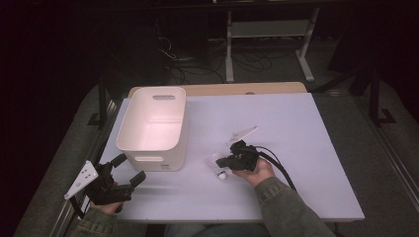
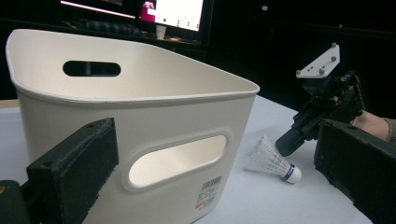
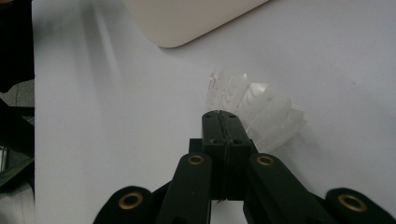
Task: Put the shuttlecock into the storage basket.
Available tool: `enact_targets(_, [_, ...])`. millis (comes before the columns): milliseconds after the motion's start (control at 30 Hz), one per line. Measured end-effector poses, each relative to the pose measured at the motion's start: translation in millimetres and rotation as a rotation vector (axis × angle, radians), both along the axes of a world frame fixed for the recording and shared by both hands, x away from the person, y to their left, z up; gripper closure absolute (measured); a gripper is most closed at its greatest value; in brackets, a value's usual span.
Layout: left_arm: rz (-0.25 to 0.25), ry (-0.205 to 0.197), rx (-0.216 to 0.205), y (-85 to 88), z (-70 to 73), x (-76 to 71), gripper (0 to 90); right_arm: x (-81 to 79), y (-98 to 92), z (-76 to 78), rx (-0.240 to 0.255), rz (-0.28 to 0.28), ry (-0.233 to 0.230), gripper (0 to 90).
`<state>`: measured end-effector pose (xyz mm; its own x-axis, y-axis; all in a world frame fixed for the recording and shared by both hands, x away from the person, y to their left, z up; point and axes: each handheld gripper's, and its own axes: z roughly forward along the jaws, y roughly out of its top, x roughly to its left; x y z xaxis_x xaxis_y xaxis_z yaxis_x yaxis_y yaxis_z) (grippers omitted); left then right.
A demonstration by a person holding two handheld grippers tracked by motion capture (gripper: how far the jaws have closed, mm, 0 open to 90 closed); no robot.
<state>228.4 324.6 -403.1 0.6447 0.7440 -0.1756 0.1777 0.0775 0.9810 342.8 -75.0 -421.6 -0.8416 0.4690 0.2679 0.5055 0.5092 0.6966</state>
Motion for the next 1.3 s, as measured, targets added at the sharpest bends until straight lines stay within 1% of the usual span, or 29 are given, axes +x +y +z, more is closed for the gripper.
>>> enact_targets(67, [-0.001, 0.000, -0.003, 0.1, -0.1, 0.1, 0.0, -0.2, 1.4, -0.1, 0.004, 0.004, -0.001, 88.5])
enact_targets(133, [-0.001, 0.001, -0.003, 0.1, -0.1, 0.2, 0.0, 0.3, 2.8, -0.6, -0.003, 0.006, -0.004, 88.5])
enact_targets(167, [-0.001, 0.002, -0.002, 0.1, -0.1, 0.1, 0.0, -0.1, 4.2, -0.8, 0.007, 0.011, 0.002, 88.5])
enact_targets(333, [-0.001, 0.002, -0.007, 0.1, -0.1, 0.0, 0.0, -2.5, 11.2, -0.9, 0.010, 0.032, 0.004, 88.5])
enact_targets(400, [-0.002, 0.001, -0.007, 0.2, 0.0, 0.1, 0.0, -3.7, 12.4, -0.7, 0.016, 0.042, 0.001, 88.5])
enact_targets(433, [-0.002, 0.002, -0.007, 0.3, 0.0, 0.1, 0.0, -3.6, 11.8, -0.7, 0.009, 0.039, -0.010, 88.5])
enact_targets(467, [-0.002, 0.002, -0.008, 0.3, 0.0, 0.1, 0.0, -3.7, 11.1, 0.2, 0.016, 0.043, -0.014, 88.5])
enact_targets(500, [-0.002, 0.001, -0.009, 0.3, 0.0, 0.1, 0.0, -4.8, 10.7, 1.9, 0.032, 0.039, -0.003, 88.4])
enact_targets(567, [-0.003, 0.001, -0.008, 0.3, -0.1, 0.2, 0.0, -4.8, 8.0, 4.6, 0.046, 0.034, -0.011, 88.4])
enact_targets(600, [-0.002, 0.002, -0.004, 0.5, -0.1, 0.3, 0.0, -5.4, 7.2, 6.3, 0.065, 0.033, -0.004, 88.4])
enact_targets(733, [-0.002, 0.002, -0.004, 0.5, -0.1, 0.3, 0.0, -6.9, 3.5, 11.7, 0.089, 0.024, -0.011, 87.7])
enact_targets(767, [-0.002, 0.002, -0.005, 0.5, -0.1, 0.3, 0.0, -7.3, 2.5, 12.7, 0.093, 0.019, -0.003, 86.4])
enact_targets(900, [-0.001, 0.004, -0.005, 0.5, -0.2, 0.3, 0.0, -8.0, -1.2, 15.4, 0.095, 0.007, -0.004, 78.6])
enact_targets(967, [0.000, 0.003, -0.006, 0.5, -0.2, 0.3, 0.0, -8.6, -3.1, 17.1, 0.102, -0.003, -0.001, 71.7])
enact_targets(1100, [0.000, 0.004, -0.003, 0.6, -0.2, 0.3, 0.0, -10.3, -5.7, 21.3, 0.099, -0.020, -0.016, 57.0])
enact_targets(1167, [0.000, 0.003, -0.005, 0.5, -0.1, 0.2, 0.0, -10.1, -7.2, 22.9, 0.097, -0.029, -0.008, 51.4])
enact_targets(1300, [0.001, 0.003, -0.004, 0.8, -0.2, 0.4, 0.0, -10.5, -10.0, 26.7, 0.087, -0.059, -0.011, 37.7])
